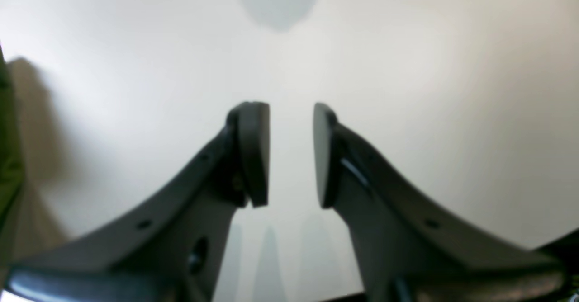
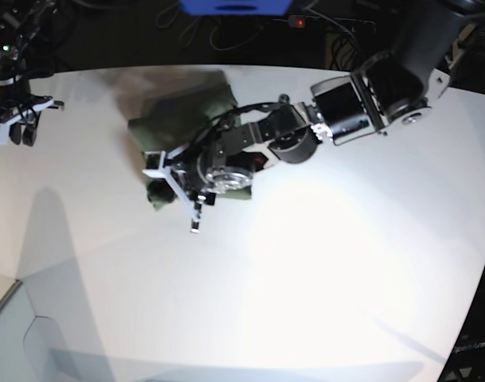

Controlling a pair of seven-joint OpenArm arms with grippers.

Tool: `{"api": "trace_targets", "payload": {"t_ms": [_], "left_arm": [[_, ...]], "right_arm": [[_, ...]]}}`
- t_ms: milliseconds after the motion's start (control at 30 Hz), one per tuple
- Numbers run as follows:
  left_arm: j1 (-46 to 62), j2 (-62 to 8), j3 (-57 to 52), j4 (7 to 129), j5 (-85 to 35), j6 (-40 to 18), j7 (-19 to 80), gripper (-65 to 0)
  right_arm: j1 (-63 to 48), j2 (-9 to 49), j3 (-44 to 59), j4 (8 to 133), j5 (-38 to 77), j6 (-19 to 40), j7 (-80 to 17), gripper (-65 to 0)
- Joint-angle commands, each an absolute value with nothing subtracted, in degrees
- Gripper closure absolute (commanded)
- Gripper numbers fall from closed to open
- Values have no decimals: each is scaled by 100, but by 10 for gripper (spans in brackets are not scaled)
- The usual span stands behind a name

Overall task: Layout the t-shirt on the table in an organized manner, then fold the t-shirt properly
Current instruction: 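Press down on the folded green shirt with the left gripper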

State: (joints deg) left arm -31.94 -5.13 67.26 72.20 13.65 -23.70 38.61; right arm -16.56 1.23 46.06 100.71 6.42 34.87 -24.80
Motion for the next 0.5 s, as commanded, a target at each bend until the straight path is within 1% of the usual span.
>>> {"api": "trace_targets", "payload": {"t_ms": [0, 133, 333, 400, 467], "left_arm": [[-3301, -374, 6677, 7231, 1525, -2325, 3785, -1], [-3257, -295, 6677, 7152, 1903, -2334, 3442, -2], [-3284, -154, 6668, 7143, 1974, -2343, 3424, -7], [-3292, -154, 6668, 7143, 1974, -2325, 3433, -44], [-3292, -154, 6668, 7143, 1974, -2308, 3433, -139]], "right_arm": [[-1657, 127, 4708, 10176, 708, 3512, -2343, -174], [-1657, 92, 4796, 10176, 708, 3512, -2343, -174], [-1763, 22, 4796, 10176, 708, 3512, -2343, -174], [-1763, 13, 4796, 10176, 708, 3512, -2343, -174], [-1763, 4, 4796, 10176, 708, 3512, -2343, -174]]}}
